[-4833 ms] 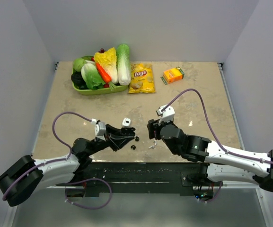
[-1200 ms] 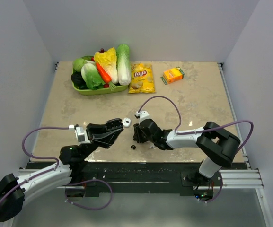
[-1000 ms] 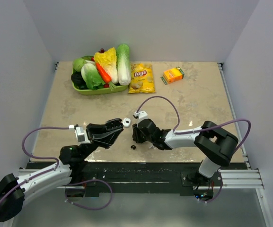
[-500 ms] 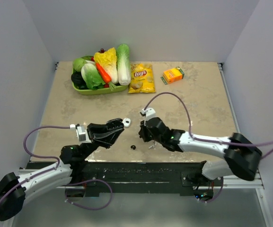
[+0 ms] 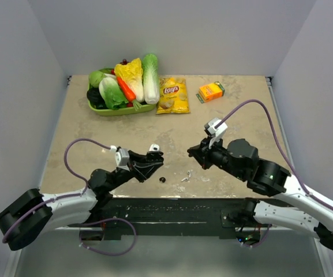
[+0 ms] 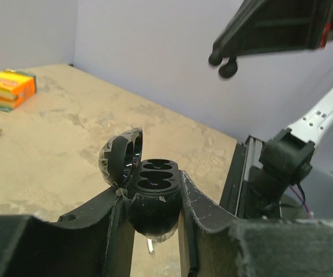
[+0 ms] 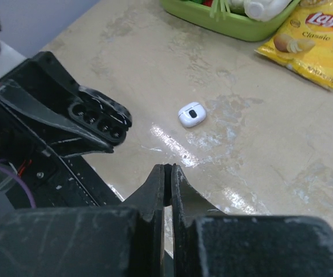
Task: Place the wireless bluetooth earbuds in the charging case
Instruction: Pick up the earbud from the center of the board, then place the earbud in the charging case.
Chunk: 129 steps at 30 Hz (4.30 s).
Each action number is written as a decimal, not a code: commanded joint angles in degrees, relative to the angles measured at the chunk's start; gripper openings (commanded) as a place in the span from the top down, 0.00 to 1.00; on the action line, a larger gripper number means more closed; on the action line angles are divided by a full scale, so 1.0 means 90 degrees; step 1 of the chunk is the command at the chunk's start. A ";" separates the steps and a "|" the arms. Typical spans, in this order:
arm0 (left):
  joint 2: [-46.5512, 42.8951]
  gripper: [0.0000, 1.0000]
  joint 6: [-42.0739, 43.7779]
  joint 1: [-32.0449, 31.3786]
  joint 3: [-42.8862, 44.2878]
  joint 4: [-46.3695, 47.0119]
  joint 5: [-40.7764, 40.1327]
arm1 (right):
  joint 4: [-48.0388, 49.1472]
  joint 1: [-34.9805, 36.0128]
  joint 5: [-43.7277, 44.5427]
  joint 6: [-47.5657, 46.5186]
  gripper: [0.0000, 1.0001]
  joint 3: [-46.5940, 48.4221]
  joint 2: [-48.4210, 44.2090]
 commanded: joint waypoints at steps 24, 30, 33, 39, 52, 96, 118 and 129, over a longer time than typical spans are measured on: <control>0.2178 1.00 -0.1494 0.0288 0.2225 0.1172 0.4210 | -0.0725 0.1081 -0.1532 -0.1669 1.00 0.1292 0.0608; 0.2217 1.00 -0.1680 0.0288 0.2342 0.0996 0.4513 | -0.0637 0.1178 -0.1386 -0.1863 1.00 0.1311 0.0745; 0.2236 1.00 -0.1670 0.0288 0.2283 0.1006 0.4532 | -0.0550 0.1198 -0.1288 -0.1874 1.00 0.1302 0.0765; 0.2373 1.00 -0.1885 0.0298 0.2195 0.1455 0.4513 | -0.0237 0.1208 -0.1122 -0.1865 1.00 0.1175 0.0775; 0.2578 1.00 -0.2276 0.0279 0.2020 0.2557 0.4542 | -0.0051 0.1208 -0.1043 -0.1816 1.00 0.1009 0.0950; 0.1973 1.00 -0.0830 -0.0005 0.1219 0.2891 0.3614 | -0.0013 0.1218 -0.1278 -0.1757 1.00 0.1106 0.0717; 0.1552 1.00 -0.0362 -0.0063 0.1218 0.2597 0.3458 | -0.0071 0.1227 -0.1404 -0.1806 1.00 0.1223 0.0804; 0.1815 1.00 -0.0401 -0.0063 0.0741 0.3895 0.3429 | -0.0139 0.1296 -0.1658 -0.1787 1.00 0.1389 0.1058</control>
